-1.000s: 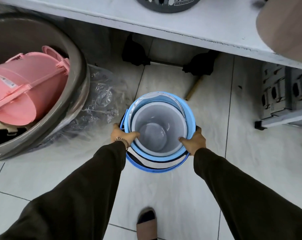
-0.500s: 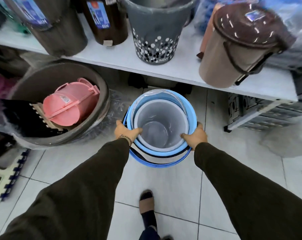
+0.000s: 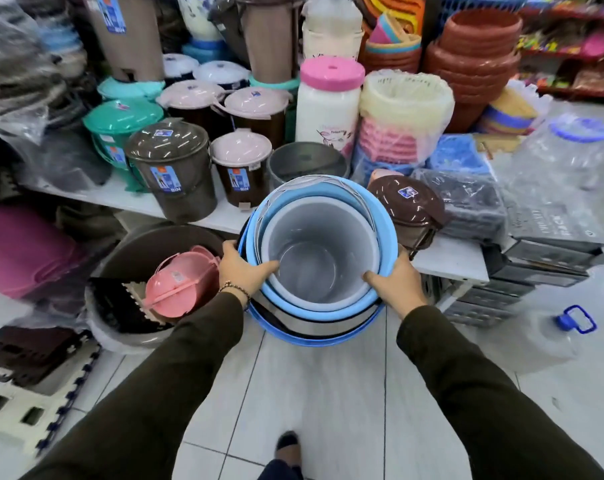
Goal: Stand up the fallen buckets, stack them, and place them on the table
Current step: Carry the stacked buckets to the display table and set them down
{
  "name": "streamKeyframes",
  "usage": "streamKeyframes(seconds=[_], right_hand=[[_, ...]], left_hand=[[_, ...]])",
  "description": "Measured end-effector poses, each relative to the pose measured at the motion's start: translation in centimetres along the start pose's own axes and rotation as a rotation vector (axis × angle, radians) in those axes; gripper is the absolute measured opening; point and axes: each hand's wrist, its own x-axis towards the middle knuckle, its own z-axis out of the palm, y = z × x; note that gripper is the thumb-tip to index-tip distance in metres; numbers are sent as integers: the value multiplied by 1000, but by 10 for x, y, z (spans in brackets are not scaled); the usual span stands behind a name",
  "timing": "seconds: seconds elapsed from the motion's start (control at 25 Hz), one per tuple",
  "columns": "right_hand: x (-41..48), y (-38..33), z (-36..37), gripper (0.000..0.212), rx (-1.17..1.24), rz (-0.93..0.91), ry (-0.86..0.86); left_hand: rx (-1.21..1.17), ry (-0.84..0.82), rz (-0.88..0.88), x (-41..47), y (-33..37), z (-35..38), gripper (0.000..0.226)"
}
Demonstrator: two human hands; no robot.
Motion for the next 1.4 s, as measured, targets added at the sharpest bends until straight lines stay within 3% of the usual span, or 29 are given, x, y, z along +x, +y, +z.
streamKeyframes(seconds=[0.12, 0.32, 0.64, 0.8, 1.04, 1.24, 1.4], right_hand=[[7, -47, -29, 81, -8, -85, 52], [64, -115, -52, 69, 3, -172, 96], [244, -205, -22, 71, 15, -176, 133], [338, -212, 20, 68, -71, -37, 84], [419, -158, 89, 67, -214, 174, 15], [450, -113, 127, 68, -228, 280, -14], [457, -105, 131, 79, -334, 277, -27]], left_hand=[[-37, 32, 108, 3, 56, -18, 72], [-72, 85, 203, 56, 130, -23, 72], [-56, 50, 194, 240, 208, 12, 74], [-18, -38, 54, 341, 195, 48, 78], [130, -138, -126, 424, 122, 112, 74], [283, -233, -179, 458, 81, 144, 103], [483, -346, -244, 468, 82, 155, 109]])
